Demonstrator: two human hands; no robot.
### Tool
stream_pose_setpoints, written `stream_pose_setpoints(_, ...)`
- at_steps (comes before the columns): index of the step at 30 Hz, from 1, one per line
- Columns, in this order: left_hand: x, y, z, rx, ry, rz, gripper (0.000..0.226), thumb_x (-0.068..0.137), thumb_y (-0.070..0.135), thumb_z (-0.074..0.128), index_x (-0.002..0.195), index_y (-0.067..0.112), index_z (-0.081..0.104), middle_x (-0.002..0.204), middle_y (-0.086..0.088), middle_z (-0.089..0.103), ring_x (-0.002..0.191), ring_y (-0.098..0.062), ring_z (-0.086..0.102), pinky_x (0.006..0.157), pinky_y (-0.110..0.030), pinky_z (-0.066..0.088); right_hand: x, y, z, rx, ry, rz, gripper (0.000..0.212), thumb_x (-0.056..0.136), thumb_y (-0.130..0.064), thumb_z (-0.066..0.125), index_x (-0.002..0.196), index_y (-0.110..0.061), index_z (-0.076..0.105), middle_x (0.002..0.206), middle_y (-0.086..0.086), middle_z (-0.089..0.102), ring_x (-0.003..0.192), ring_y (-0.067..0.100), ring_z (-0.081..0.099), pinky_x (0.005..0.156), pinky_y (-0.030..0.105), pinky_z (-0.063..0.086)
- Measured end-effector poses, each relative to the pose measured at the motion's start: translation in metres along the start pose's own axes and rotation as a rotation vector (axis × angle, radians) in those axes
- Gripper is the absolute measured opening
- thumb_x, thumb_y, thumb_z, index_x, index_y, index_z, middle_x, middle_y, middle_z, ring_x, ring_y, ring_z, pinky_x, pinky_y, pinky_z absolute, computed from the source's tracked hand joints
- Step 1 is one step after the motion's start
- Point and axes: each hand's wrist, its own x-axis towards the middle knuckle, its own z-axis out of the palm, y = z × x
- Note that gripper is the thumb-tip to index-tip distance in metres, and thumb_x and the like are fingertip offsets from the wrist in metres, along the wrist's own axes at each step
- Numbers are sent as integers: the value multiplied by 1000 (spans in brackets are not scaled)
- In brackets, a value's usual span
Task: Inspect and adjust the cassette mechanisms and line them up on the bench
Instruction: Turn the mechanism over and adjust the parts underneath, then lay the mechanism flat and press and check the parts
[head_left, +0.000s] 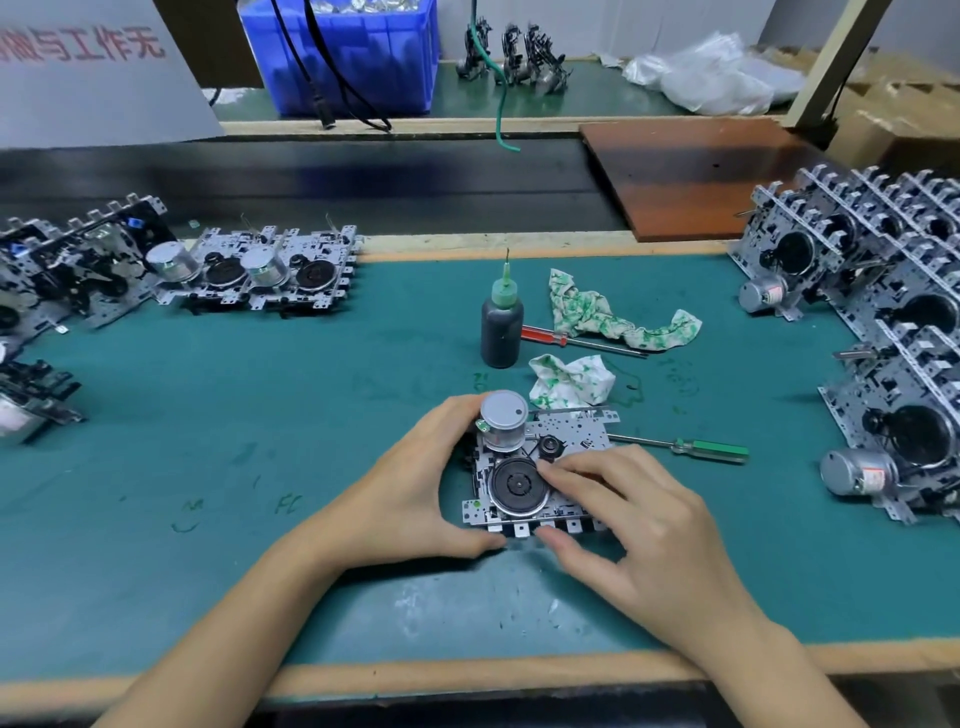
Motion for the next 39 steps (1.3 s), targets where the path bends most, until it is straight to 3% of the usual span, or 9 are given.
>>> stream_pose_setpoints(6,-2,5,3,-7,-34,-31,111,54,49,83,141,43,14,144,25,27,137,2,26,111,-16,22,0,1,4,47,51,14,33,86,-36,60,102,-10,73,93,-2,67,86,14,59,74,23,48)
stream_pose_setpoints(11,4,15,11,103,119,-2,85,54,53,71,127,44,29,125,15,46,117,-5,45,100,-29,37,1,2,4,71,57,41,32,87,-38,58,100,-12,73,93,-4,67,86,12,59,74,22,47)
stream_pose_setpoints(18,3,3,3,81,22,3,113,51,52,88,138,48,17,136,29,31,128,8,32,104,-8,24,1,1,5,100,60,61,30,87,-34,58,101,-11,72,95,-3,67,87,13,59,76,22,47)
stream_pose_setpoints(24,3,1,3,43,28,-7,110,54,45,89,139,45,20,139,27,31,131,8,30,105,-7,23,1,2,-3,323,243,213,17,87,-26,55,103,-22,61,99,-12,58,71,6,53,67,18,44)
stream_pose_setpoints(29,4,6,-2,-98,-49,-46,111,52,52,86,140,47,19,143,27,30,133,9,28,106,-8,22,4,7,-4,332,271,356,15,87,-31,53,98,-25,61,101,-19,56,85,13,55,78,17,42)
stream_pose_setpoints(32,22,11,-5,-246,237,-138,72,60,51,79,120,35,44,121,9,51,109,2,52,97,-22,41,5,8,0,311,167,385,22,87,-37,51,97,-24,66,99,-12,58,99,4,50,85,16,39)
stream_pose_setpoints(35,55,11,-11,-65,606,-275,63,67,45,81,113,22,45,107,5,44,89,-7,52,85,-29,46,5,7,2,268,109,383,29,86,-41,50,98,-22,70,103,-9,56,105,5,47,92,9,31)
stream_pose_setpoints(37,77,12,-13,52,562,-293,75,70,43,79,130,18,42,119,2,42,100,-12,50,88,-27,41,6,6,1,269,78,386,32,85,-43,50,100,-23,71,107,-9,56,109,4,45,94,7,28)
stream_pose_setpoints(39,95,10,-10,118,466,-280,65,76,42,76,129,18,47,122,1,49,110,-17,50,87,-30,40,6,6,1,290,40,382,35,85,-45,49,102,-25,72,112,-11,56,113,2,43,94,7,28)
